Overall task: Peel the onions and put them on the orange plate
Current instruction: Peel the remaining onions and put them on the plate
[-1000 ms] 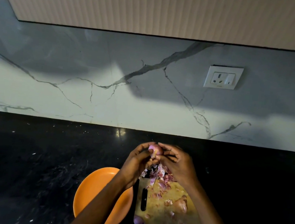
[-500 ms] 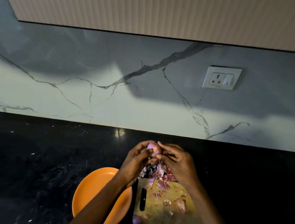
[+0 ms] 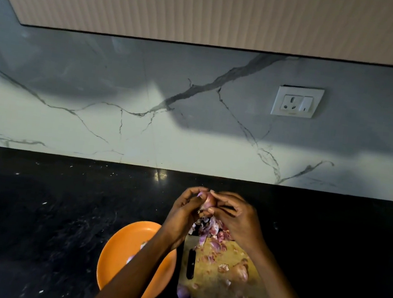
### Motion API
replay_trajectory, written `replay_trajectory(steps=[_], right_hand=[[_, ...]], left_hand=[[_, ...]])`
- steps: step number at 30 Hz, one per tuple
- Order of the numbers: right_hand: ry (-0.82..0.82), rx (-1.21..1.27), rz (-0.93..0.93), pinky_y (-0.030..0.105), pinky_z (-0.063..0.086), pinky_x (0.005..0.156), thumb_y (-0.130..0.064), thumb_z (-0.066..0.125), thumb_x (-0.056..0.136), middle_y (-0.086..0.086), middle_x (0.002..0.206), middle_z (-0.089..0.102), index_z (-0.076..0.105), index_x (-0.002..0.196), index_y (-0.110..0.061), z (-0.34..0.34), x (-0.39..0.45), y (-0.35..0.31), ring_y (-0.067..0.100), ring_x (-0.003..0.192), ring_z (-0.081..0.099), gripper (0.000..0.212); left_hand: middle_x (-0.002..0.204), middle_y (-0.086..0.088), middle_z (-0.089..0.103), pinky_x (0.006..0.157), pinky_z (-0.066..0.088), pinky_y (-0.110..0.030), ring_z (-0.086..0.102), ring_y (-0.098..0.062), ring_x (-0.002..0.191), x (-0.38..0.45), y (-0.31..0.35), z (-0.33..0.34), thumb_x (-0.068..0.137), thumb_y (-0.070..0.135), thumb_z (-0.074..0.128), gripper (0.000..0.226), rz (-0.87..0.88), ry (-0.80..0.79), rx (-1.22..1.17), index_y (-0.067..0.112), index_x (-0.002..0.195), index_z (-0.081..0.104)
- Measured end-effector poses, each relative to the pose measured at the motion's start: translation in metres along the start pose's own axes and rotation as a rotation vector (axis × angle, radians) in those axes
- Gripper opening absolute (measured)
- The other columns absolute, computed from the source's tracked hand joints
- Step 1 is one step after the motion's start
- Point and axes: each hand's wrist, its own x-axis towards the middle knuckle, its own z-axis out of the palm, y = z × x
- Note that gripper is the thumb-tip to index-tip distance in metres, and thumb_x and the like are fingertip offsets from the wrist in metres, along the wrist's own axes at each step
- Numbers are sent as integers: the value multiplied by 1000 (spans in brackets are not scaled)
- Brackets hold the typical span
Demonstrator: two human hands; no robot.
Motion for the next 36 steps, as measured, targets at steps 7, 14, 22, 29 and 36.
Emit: replay_trajectory(steps=[7,14,22,29,36], right_hand=[[19,6,14,18,54,90,-6,79,81,-2,118,70,68,115,-34,-1,1,-1,6,104,70,45],[18,43,6,19,54,90,-5,80,79,-6,117,70,71,114,-30,3,-1,2,10,106,70,44],[-27,-9,-17,27,57,92,-5,81,79,-6,118,69,70,115,-32,2,-1,5,13,107,70,47],[-13,-19,48,28,57,93,-7,82,81,-9,115,71,70,115,-36,7,2,8,8,104,70,46],[63,22,78,28,56,88,-23,83,80,-7,104,75,75,107,-29,11,5,8,12,100,71,29]], left_hand=[[130,-26,61,89,56,-31,65,-29,112,0,4,-8,99,9,50,37,-26,-45,-18,-3,134,53],[122,-17,64,85,57,-30,66,-26,108,-3,5,-8,95,10,52,36,-3,-64,-39,-1,129,53],[109,-17,65,78,56,-30,66,-22,93,-1,-1,-5,89,11,63,30,-1,29,11,4,117,58],[100,-11,69,80,55,-31,66,-21,91,-4,6,-1,92,23,58,27,-18,54,0,5,112,60],[109,-11,72,83,57,-29,69,-21,102,-7,9,-4,104,12,45,25,-44,69,11,6,122,62]])
